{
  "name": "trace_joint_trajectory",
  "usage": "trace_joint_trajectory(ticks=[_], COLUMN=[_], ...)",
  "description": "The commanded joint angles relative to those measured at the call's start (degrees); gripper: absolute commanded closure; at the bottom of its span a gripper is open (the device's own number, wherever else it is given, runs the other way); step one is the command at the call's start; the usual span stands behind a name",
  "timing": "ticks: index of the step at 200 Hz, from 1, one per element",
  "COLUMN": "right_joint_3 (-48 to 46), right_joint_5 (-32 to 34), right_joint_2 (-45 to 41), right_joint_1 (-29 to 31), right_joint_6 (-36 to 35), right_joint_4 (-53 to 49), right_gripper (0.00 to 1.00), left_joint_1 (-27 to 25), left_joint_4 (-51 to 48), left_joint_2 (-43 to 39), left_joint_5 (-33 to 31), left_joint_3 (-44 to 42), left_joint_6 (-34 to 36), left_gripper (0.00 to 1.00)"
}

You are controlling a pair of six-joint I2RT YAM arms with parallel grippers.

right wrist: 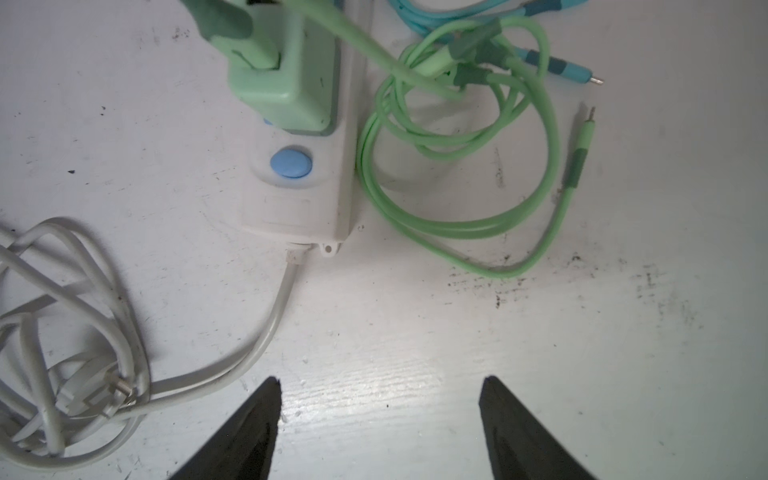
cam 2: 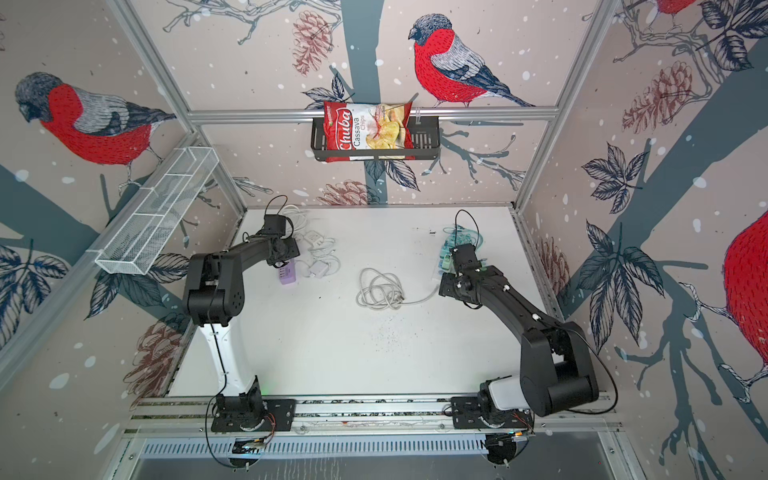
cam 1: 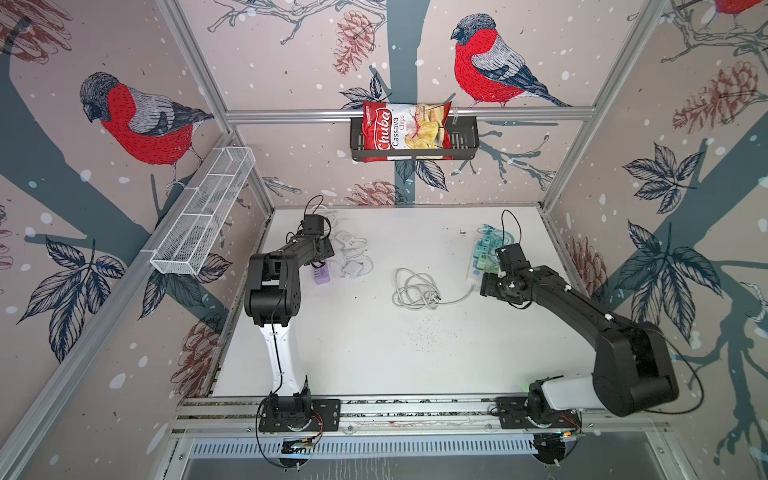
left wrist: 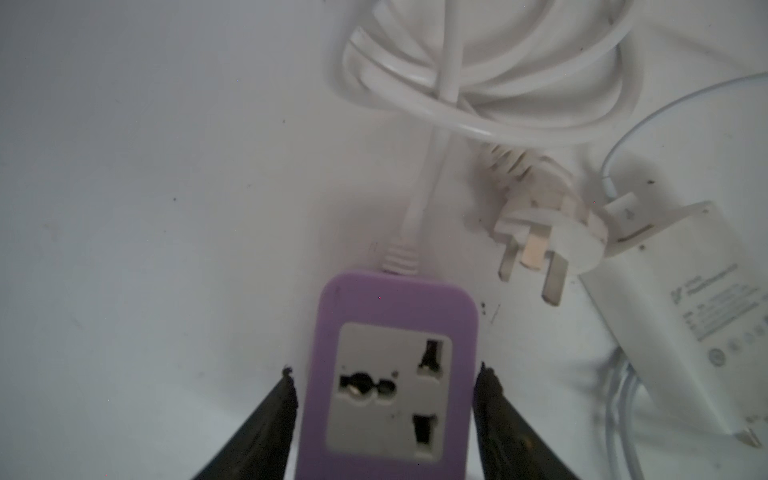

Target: Insert the plug

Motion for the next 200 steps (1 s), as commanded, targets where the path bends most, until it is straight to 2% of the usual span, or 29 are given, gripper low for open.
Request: trace_joint_trajectory(ticks=[1, 16, 40, 63, 103, 126, 167, 200], right_joint_3=[-1.8, -3.4, -5.0, -4.2, -2.8, -2.5, -0.6, 0.1], right_joint_5=[-0.6, -0.5, 0.7, 1.0, 6.5, 6.7, 5.0, 3.7], right_joint_2=[-2.8, -5.2, -8.7, -9.8, -11.6, -12.6, -10.6, -7.6], right_joint_1=[0.3, 0.8, 2.5, 5.4, 12.1, 15.2, 22.2, 26.3], right_joint_6=[1.5, 1.9, 2.9, 3.5, 5.6, 5.8, 5.4, 5.6], right_joint_4=[0.4, 0.2, -0.2, -1.2, -3.8, -3.5, -1.4, 1.0], right_gripper=[0.23, 0.23, 0.22, 0.21, 0.20, 0.20, 0.20, 0.20], left_joint_1=[0.8, 1.1, 1.1, 1.1, -0.1, -3.9, -10.0, -15.5], left_joint_4=[-2.7, -2.5, -1.8, -0.5, 3.6, 2.9, 3.8, 4.6], left_joint_2=[-0.4, -1.2, -3.5, -6.5, -16.1, -22.2, -31.6, -42.5], left_joint_5=[0.2, 0.5, 1.3, 3.1, 4.2, 2.0, 4.8, 4.9], left_joint_3=[-1.4, -3.4, -7.3, -12.1, -25.1, -31.0, -41.3, -50.3], left_joint_6=[-1.2, -2.1, -3.4, -4.7, -8.1, -10.2, -19.9, -28.2], left_gripper=[0.37, 0.41, 0.55, 0.63, 0.66, 0.66, 0.69, 0.67])
